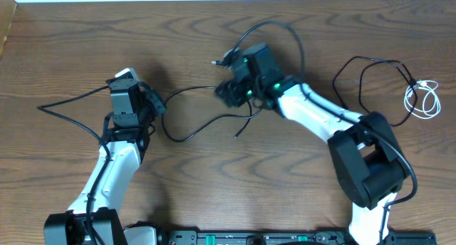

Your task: Untangle cables

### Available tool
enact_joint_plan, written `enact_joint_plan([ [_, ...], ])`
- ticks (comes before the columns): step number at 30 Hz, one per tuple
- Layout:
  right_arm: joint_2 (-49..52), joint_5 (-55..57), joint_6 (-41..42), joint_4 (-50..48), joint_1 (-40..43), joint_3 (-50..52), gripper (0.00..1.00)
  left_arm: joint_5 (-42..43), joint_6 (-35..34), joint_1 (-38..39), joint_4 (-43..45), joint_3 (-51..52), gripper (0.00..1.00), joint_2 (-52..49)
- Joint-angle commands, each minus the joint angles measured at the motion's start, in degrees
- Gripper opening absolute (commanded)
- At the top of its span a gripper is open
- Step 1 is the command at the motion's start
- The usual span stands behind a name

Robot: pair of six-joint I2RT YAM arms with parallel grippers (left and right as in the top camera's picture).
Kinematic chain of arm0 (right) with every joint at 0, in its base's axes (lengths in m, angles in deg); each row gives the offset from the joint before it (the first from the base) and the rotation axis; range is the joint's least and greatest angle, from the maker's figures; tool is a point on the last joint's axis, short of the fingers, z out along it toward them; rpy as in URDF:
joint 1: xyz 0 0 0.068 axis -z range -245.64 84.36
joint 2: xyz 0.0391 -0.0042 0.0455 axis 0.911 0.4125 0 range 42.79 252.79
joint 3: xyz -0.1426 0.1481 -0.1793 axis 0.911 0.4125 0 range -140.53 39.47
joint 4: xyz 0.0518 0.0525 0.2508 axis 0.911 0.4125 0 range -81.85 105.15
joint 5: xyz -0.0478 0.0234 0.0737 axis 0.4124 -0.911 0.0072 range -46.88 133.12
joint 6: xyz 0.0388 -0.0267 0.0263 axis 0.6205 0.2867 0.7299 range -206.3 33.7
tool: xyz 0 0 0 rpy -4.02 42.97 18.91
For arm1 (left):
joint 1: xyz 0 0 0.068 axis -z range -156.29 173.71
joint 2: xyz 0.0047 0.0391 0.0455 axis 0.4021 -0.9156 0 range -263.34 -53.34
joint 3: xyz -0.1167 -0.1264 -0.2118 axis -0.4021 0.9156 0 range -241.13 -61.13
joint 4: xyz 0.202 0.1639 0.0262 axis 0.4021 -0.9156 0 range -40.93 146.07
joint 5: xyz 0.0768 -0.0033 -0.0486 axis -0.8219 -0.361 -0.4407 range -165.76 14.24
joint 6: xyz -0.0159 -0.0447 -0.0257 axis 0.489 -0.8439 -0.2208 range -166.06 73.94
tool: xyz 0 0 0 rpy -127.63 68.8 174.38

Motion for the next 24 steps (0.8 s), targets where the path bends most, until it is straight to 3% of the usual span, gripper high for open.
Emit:
enact_joint_plan([
  [1,0.1,-12.2,-7.2,0.6,-4.1,-0.5,0.65,-11.1,-7.5,-0.2,-3.0,-0.9,0.33,0.1],
  [5,0.1,-5.6,-7.3,1.2,-7.4,-0.2,0.66,-18.3,-13.7,-0.2,-6.0,-0.6,0.39,0.0],
  [16,3.0,4.0,-7.3,3.1,-13.1,0.5,0.73,-18.2,-13.7,-0.2,-5.6,-0.6,0.45,0.0],
  [24,6.7,4.0,-7.3,3.8,-13.1,0.5,0.71,-18.0,-13.7,-0.2,-5.3,-0.6,0.46,0.0],
])
